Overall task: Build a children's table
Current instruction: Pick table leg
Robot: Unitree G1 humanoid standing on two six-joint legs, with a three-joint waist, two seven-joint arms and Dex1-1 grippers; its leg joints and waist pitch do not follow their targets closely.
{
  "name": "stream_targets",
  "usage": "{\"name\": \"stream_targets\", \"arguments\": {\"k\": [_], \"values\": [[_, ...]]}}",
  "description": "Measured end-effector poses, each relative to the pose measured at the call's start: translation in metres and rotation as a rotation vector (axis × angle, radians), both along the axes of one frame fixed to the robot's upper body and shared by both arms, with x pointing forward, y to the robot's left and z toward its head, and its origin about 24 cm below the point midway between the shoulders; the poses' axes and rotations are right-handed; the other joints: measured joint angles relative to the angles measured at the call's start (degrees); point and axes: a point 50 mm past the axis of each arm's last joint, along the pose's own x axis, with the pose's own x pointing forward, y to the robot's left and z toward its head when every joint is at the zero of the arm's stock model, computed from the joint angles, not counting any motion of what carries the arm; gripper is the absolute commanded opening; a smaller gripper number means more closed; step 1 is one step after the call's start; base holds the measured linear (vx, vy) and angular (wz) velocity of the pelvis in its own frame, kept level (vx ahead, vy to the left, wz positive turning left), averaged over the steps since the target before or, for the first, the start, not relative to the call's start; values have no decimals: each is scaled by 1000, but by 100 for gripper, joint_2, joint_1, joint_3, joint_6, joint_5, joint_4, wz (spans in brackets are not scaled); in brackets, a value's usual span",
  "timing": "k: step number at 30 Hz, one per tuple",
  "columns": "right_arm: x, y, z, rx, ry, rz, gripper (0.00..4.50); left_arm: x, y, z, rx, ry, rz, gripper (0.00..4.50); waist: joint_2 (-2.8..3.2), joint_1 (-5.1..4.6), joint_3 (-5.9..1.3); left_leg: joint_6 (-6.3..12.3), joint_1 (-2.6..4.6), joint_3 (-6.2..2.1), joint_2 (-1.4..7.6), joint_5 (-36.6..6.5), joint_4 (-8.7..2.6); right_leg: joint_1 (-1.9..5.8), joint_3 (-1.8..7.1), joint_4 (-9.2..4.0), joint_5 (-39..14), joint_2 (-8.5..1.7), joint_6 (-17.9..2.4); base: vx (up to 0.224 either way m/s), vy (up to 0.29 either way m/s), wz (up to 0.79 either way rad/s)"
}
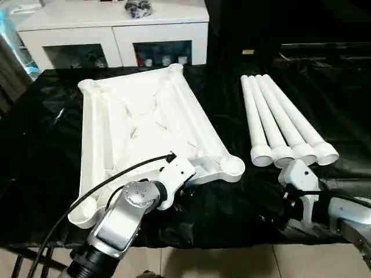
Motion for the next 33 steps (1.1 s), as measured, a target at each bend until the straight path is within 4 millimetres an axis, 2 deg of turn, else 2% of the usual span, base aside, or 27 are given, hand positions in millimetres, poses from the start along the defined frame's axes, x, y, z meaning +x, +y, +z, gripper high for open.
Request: {"name": "stream_targets", "arguments": {"k": [7,10,13,19,20,23,27,33], "values": [[14,3,26,116,-57,-25,450,-2,5,19,-88,-14,-66,194,6,-2,-4,0,6,-1,5,1,1,4,-10,8,3,0,-4,0,0,0],[23,4,39,127,-120,-42,450,-1,8,29,-142,-33,-80,194,9,7,-6,-1,7,-1,7,2,1,6,-14,8,4,-1,-5,0,0,0],[39,7,45,134,-115,-114,450,2,13,34,-153,-56,-49,194,11,5,-7,-1,6,-1,6,3,4,5,-13,12,5,-1,-6,0,0,0],[91,5,33,81,7,-432,450,11,19,43,-141,-121,7,194,7,-10,-5,-14,4,-2,6,10,13,-6,-12,30,9,0,-13,0,0,0],[104,6,30,86,32,-496,450,12,22,44,-142,-123,15,211,8,-6,-5,-21,4,-3,7,15,13,-9,-12,34,9,0,-13,0,0,0],[128,1,28,84,50,-637,450,12,25,48,-155,-125,25,225,11,25,-3,-28,-9,-3,8,19,13,-15,-18,34,8,-1,-13,0,0,0],[149,3,25,104,86,-725,450,9,30,52,-148,-135,19,258,12,72,-2,-29,-22,-3,10,18,16,-20,-23,31,6,-2,-16,0,0,0],[166,7,12,74,147,-790,450,1,41,55,-110,-145,23,301,3,175,4,-29,-27,-3,11,19,22,-30,-26,50,4,-3,-20,0,0,0]]}}
